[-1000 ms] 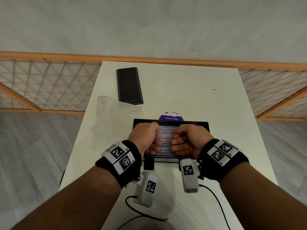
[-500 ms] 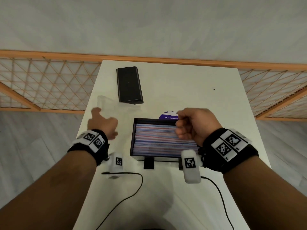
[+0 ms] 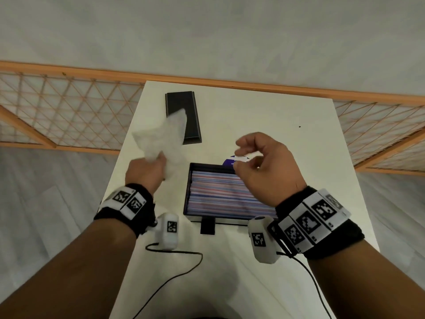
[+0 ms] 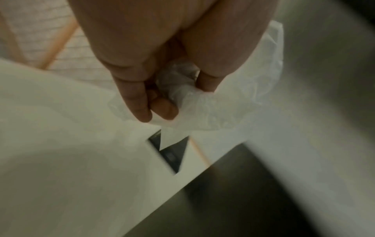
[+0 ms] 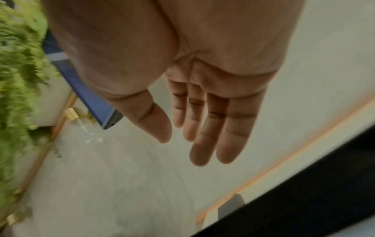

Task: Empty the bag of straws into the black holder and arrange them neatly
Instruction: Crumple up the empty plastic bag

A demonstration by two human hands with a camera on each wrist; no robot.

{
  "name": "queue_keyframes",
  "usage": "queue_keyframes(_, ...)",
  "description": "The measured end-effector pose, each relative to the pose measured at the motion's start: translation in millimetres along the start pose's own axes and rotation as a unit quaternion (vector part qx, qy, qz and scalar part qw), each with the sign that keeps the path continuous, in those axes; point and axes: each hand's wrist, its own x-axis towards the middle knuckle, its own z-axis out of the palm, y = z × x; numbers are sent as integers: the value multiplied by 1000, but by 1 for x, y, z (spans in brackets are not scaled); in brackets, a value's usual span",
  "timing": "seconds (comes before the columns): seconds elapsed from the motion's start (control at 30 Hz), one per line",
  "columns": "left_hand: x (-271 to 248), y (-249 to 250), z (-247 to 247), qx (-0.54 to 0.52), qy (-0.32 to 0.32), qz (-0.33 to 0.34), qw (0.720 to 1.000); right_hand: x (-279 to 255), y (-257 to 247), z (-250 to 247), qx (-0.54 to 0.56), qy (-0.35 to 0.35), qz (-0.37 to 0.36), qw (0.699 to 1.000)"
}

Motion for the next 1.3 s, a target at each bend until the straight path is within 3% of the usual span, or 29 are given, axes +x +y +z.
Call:
queue_keyframes(0.07,-18,35,-3,-98,-14,61,993,-3,-8,2,-21,-28,-112,993)
queue_keyframes(0.17,-53,79,1,-128,-110,152,974,-3,-16,9,-81,-62,-225,969)
queue_keyframes(0.23,-79,97,10,-142,-197,188,952,-1,-16,13,-89,-44,-239,966)
queue_keyframes(0.37,-109,107,22,-196,-331,144,912,1,-9,2,-76,77,-211,972)
queue_keyframes(0.43,-115,102,26,-144,-331,217,907,3,-1,-11,-105,122,-184,970)
queue_keyframes(0.5,-123,93,27,-30,-261,362,894,6,9,-24,-100,157,-106,977)
queue_keyframes(0.57,-130,85,31,99,-188,499,840,4,11,-36,0,141,-40,989)
queue_keyframes(0.6,-132,81,35,154,-175,532,814,1,8,-40,99,120,-9,988)
queue_keyframes(0.67,-137,77,45,213,-183,538,795,-4,1,-45,266,48,38,962)
queue_keyframes(0.77,-141,78,58,170,-223,487,827,-8,-4,-39,285,-2,82,955)
queue_keyframes(0.87,-142,83,61,144,-185,464,854,-9,-1,-35,320,-22,128,938)
queue_keyframes(0.93,-138,85,58,181,-138,436,871,-12,-2,-33,230,-14,76,970)
queue_keyframes(1.0,-132,86,51,203,-109,415,880,-24,-10,-30,64,51,-33,996)
queue_keyframes(1.1,-129,84,37,155,-174,392,890,-38,-20,-13,-53,66,-160,983)
queue_keyframes(1.13,-128,82,31,139,-197,389,889,-41,-23,-5,-67,62,-161,983)
queue_keyframes(1.23,-123,70,17,110,-208,433,870,-39,-29,9,-28,14,-62,998)
queue_keyframes(1.3,-119,62,5,107,-201,463,856,-41,-36,21,64,-33,14,997)
